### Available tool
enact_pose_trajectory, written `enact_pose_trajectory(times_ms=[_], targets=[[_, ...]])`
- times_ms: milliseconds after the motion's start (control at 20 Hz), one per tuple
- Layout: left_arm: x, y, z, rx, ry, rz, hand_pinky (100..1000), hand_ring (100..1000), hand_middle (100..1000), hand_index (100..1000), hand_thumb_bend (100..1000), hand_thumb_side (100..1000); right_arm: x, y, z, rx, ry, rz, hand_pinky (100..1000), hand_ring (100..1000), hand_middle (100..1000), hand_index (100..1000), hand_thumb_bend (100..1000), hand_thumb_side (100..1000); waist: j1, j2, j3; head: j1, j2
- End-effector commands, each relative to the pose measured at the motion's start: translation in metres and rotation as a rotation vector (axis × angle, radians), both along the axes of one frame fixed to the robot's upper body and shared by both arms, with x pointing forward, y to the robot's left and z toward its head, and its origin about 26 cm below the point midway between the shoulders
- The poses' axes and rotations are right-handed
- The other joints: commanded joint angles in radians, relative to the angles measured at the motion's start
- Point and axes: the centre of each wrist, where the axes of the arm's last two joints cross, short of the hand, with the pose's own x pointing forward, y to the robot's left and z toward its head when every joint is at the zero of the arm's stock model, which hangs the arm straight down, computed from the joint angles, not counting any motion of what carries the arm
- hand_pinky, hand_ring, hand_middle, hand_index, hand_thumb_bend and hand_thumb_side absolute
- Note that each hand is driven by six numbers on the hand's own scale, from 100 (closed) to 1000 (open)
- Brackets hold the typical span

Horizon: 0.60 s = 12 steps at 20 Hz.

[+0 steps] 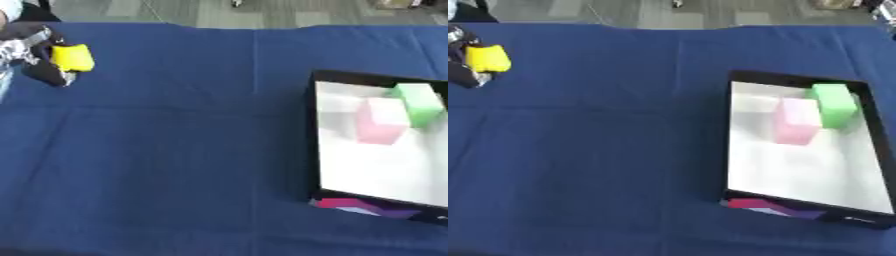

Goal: Pick up the objects with one hand, pass them to the other hand, and then place them into the box on the other side of the table.

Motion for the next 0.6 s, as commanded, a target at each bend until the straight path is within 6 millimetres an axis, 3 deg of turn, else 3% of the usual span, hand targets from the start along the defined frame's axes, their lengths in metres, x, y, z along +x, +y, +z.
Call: enact_pose_trajectory(times_ms=[50, 350, 600], targets=[[-0.014, -0.006, 0.028, -0.017, -0.087, -0.06, 702, 672, 578, 585, 139, 100, -0.006, 0.003, 0.023, -0.042, -0.052, 0.019, 907, 967, 771, 839, 100, 323, -0.005, -0.018, 0.001, -0.012, -0.008], [-0.033, -0.039, 0.031, -0.093, -0.175, -0.208, 697, 650, 565, 588, 107, 100, -0.003, 0.021, 0.038, -0.105, -0.081, 0.089, 903, 966, 789, 850, 100, 293, -0.011, -0.021, -0.001, -0.044, -0.007], [-0.043, -0.064, 0.02, -0.172, -0.244, -0.29, 687, 632, 554, 589, 100, 101, 0.004, 0.038, 0.047, -0.18, -0.099, 0.153, 901, 965, 800, 856, 100, 279, -0.017, -0.025, 0.0, -0.063, -0.008]])
